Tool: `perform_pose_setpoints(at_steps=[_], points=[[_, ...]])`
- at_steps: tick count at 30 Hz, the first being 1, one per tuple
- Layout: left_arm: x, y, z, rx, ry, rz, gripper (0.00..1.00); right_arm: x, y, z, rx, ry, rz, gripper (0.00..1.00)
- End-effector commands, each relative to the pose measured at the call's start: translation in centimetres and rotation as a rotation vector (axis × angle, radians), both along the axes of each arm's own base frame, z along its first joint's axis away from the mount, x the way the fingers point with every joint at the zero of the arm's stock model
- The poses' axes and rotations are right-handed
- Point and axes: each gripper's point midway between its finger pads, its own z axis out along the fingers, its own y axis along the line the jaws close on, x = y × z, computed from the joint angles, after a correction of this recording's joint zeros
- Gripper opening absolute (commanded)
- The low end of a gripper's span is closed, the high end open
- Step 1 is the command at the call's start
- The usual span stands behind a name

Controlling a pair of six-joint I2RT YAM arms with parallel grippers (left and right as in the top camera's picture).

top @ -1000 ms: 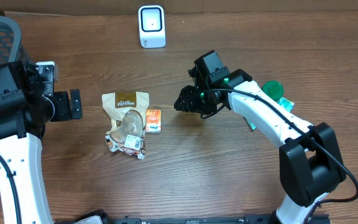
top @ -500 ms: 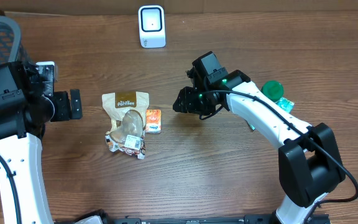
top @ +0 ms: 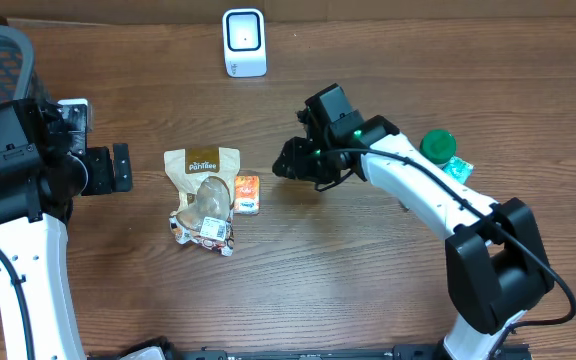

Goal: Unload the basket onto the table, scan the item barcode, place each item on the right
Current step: 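Lower the right gripper over the orange Kleenex box, then close the right gripper on the orange Kleenex box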

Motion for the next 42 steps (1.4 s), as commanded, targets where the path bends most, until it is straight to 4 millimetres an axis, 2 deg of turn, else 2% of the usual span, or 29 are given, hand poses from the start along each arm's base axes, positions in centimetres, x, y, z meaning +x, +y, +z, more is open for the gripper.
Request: perform_pose_setpoints(at_steps=[1, 7, 15, 42], points=[[0.1, 0.1, 0.5, -0.001, -0.013, 0.014, 0.99, -1.1, 1.4, -0.7, 0.011, 0.022, -0.019, 0.48], [0.1, 0.1, 0.5, -0.001, -0.013, 0.014, 1.0, -1.4, 3.5, -2.0, 0.019, 0.001, 0.019, 0.48], [0.1, 0.1, 0.5, -0.001, -0.013, 0.014, 1.0, -1.7, 3.8, -5.7, -0.015, 0.048, 0.038, 0.48], [0.1, 0.1, 0.5, -0.001, -0.013, 0.014, 1.0, -1.3, 4.4, -5.5, 0.011, 0.024, 0.048, 0.49]])
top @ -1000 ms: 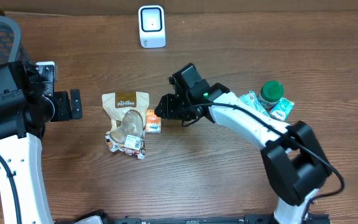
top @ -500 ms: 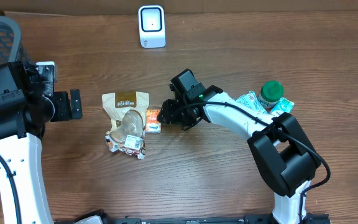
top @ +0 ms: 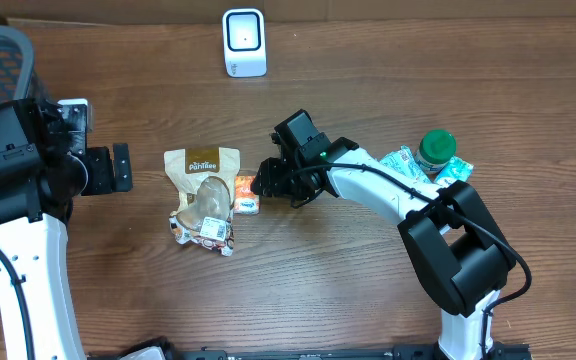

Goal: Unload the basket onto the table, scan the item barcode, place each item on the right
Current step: 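Close the right gripper on the orange Kleenex box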

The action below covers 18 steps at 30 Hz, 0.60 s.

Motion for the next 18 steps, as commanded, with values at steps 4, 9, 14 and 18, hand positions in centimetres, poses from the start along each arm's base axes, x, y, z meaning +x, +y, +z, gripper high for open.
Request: perform_pose_setpoints(at_steps=[4, 9, 14, 18], points=[[0.1, 0.1, 0.5, -0.001, -0.013, 0.014, 1.0, 0.1, 0.6, 0.0, 0.018, 0.007, -0.02, 0.48], [0.1, 0.1, 0.5, -0.001, -0.013, 0.014, 1.0, -0.4, 2.1, -0.8, 0.034, 0.01, -0.015, 0.48], [0.1, 0.1, 0.5, -0.001, -0.013, 0.014, 1.0, -0.6, 2.5, -1.9, 0.027, 0.028, -0.026, 0.46], [0.1, 0.1, 0.5, -0.001, -0.013, 0.014, 1.0, -0.4, 2.2, -2.1, 0.012, 0.026, -0.05, 0.39]])
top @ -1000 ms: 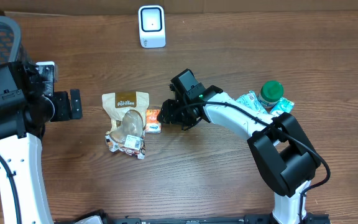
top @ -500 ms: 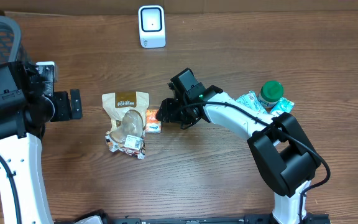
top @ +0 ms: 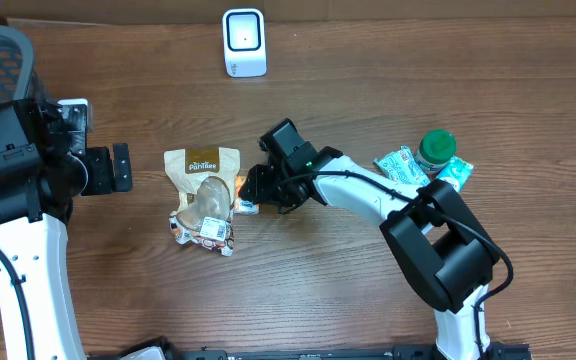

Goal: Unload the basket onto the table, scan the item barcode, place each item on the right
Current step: 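Close the right gripper on the orange Kleenex box, then lift the Kleenex box off the table with the right gripper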

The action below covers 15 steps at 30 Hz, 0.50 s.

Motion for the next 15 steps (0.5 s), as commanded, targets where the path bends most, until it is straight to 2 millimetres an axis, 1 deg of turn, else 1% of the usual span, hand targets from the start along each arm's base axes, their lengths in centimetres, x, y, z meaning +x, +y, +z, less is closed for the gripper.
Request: perform_pose_setpoints(at_steps=[1, 4, 5, 7, 9, 10, 13, 15], points=[[0.13, 0.09, 0.48, -0.001, -0.013, 0.014, 1.0, 0.38, -0.36, -0.52, -0.017, 0.002, -0.031, 0.37], [0.13, 0.09, 0.48, -0.001, -0.013, 0.014, 0.99, 0.37, -0.37, -0.53, -0.018, 0.003, -0.031, 0.31], [0.13, 0.09, 0.48, -0.001, -0.013, 0.014, 0.99, 0.36, -0.38, -0.55, -0.018, 0.003, -0.031, 0.27], [0.13, 0.09, 0.48, -0.001, -0.013, 0.014, 0.99, 0.36, -0.38, -0.55, -0.018, 0.003, -0.031, 0.15], [0.13, 0.09, 0.48, -0.001, -0.013, 0.014, 1.0, 0.37, -0.36, -0.53, -0.017, 0.002, -0.031, 0.07], [0.13, 0.09, 0.48, -0.001, -0.013, 0.014, 1.0, 0.38, -0.34, -0.51, -0.016, 0.002, -0.031, 0.04], [0.13, 0.09, 0.48, -0.001, -0.013, 0.014, 0.99, 0.49, -0.49, -0.39, -0.004, 0.008, -0.024, 0.04], [0.13, 0.09, 0.48, -0.001, -0.013, 0.014, 1.0, 0.5, -0.41, 0.39, 0.039, 0.006, 0.029, 0.04]])
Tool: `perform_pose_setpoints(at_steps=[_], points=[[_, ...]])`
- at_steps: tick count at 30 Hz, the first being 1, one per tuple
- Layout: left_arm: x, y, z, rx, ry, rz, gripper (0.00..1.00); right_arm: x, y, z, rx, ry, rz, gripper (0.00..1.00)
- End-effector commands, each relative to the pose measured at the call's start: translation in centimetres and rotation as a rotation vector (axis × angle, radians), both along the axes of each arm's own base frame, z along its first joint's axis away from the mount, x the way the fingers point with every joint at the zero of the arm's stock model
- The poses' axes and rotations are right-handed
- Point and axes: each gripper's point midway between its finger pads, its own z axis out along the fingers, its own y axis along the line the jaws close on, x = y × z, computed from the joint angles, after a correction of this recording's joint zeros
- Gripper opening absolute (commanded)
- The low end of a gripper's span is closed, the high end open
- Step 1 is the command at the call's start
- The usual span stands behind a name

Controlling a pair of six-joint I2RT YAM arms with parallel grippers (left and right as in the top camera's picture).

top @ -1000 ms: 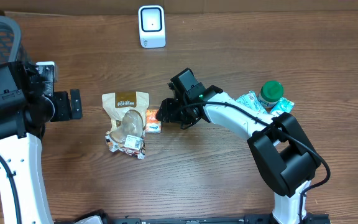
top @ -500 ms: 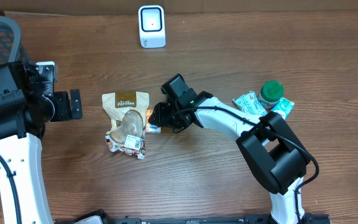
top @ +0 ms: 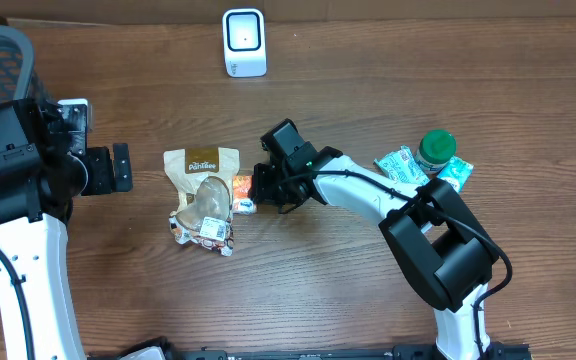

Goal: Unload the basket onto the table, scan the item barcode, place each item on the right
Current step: 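Lift the Kleenex box off the table with the right gripper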

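A small orange packet (top: 241, 189) lies flat on the wooden table (top: 328, 290), just right of a tan pouch (top: 201, 162). My right gripper (top: 259, 188) is down on the packet's right end, its fingers drawn together on it and hiding part of it. The white barcode scanner (top: 244, 42) stands at the back edge, well clear of the packet. At the left, my left gripper (top: 118, 168) hangs open and holds nothing, a short way left of the pouch.
A clear round item (top: 211, 197) and a crumpled foil pack (top: 206, 230) lie below the pouch, touching the orange packet's left side. A green-lidded jar (top: 437, 146) and teal packets (top: 400, 162) sit at the right. A grey basket fills the far left corner.
The right gripper's fingers have narrowed on the orange packet, and more of the packet shows to their left. The arm itself has hardly shifted. The left arm has not moved.
The right gripper was first to the right of the orange packet, apart from it. Then it stood at the packet's right edge, then over the packet with fingers spread. Now it is shut on the packet, which still lies on the table.
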Motion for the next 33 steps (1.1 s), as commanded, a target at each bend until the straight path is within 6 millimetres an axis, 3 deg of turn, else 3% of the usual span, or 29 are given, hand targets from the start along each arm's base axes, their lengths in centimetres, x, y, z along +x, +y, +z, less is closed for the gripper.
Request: perform_pose_setpoints(at_steps=[1, 9, 16, 24, 30, 33], points=[[0.1, 0.1, 0.5, -0.001, -0.013, 0.014, 0.99, 0.3, -0.2, 1.1, 0.069, -0.007, 0.076, 0.04], [0.1, 0.1, 0.5, -0.001, -0.013, 0.014, 1.0, 0.8, -3.7, 8.7, 0.219, -0.099, 0.22, 0.04], [0.1, 0.1, 0.5, -0.001, -0.013, 0.014, 1.0, -0.1, -5.1, 15.0, 0.433, -0.129, 0.295, 0.04], [0.1, 0.1, 0.5, -0.001, -0.013, 0.014, 1.0, 0.6, -11.1, 23.7, 0.785, -0.154, 0.294, 0.04], [0.1, 0.1, 0.5, -0.001, -0.013, 0.014, 1.0, 0.9, -14.5, 26.3, 0.93, -0.153, 0.285, 0.04], [0.1, 0.1, 0.5, -0.001, -0.013, 0.014, 1.0, 0.8, -14.9, 26.7, 0.957, -0.149, 0.29, 0.04]])
